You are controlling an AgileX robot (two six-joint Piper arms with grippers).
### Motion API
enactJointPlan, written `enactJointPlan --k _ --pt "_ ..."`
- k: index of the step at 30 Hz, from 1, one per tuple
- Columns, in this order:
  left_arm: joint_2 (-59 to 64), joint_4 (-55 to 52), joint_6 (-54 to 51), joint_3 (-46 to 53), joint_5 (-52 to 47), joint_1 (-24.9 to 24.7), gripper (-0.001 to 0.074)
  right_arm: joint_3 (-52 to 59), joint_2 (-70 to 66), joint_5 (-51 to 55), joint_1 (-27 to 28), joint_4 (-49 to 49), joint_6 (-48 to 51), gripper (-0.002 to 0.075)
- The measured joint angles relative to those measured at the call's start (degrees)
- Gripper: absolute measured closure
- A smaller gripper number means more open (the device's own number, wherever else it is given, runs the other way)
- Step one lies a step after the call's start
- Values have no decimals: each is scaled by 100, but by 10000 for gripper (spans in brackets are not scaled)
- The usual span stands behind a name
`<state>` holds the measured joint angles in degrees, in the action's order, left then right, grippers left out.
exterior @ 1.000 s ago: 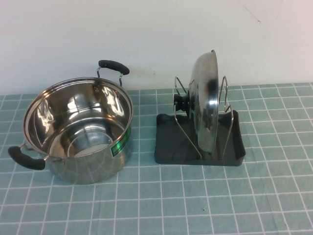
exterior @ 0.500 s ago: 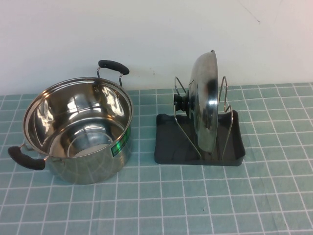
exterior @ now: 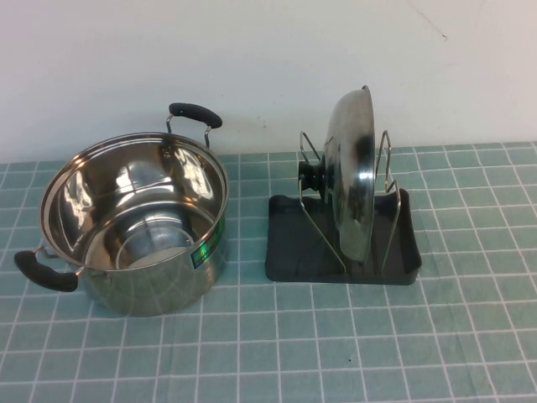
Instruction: Put pot lid on rack
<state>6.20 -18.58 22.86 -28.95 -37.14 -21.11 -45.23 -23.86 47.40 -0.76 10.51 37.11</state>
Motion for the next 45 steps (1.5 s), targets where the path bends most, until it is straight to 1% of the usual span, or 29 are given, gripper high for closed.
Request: enactJointPlan --k 5,9,13,20,29,33,35,37,40,45 --pt "-659 0 0 758 354 0 736 1299 1160 -246 0 300 215 727" --pt "-699 65 0 1077 354 0 737 1932 1842 -349 0 328 260 727" --pt "-699 115 0 1184 416 0 736 2417 2127 -534 0 328 299 727" --pt "-704 129 6 1184 427 0 736 2737 2138 -968 0 338 310 727" --pt "-704 129 15 1196 427 0 736 2737 2138 -1021 0 338 310 727" --pt "-704 -55 83 1405 627 17 737 2737 2138 -1034 0 338 310 727" --pt "-704 -79 306 1524 802 158 737 2737 2138 -1034 0 338 310 727" --pt "-704 40 358 1637 908 438 737 2737 2138 -1037 0 338 310 727" --pt "-704 327 154 1898 1253 919 736 2737 2138 -1037 0 338 310 727" --pt "-704 1037 -183 2712 2249 1722 736 2737 2138 -1037 0 338 310 727"
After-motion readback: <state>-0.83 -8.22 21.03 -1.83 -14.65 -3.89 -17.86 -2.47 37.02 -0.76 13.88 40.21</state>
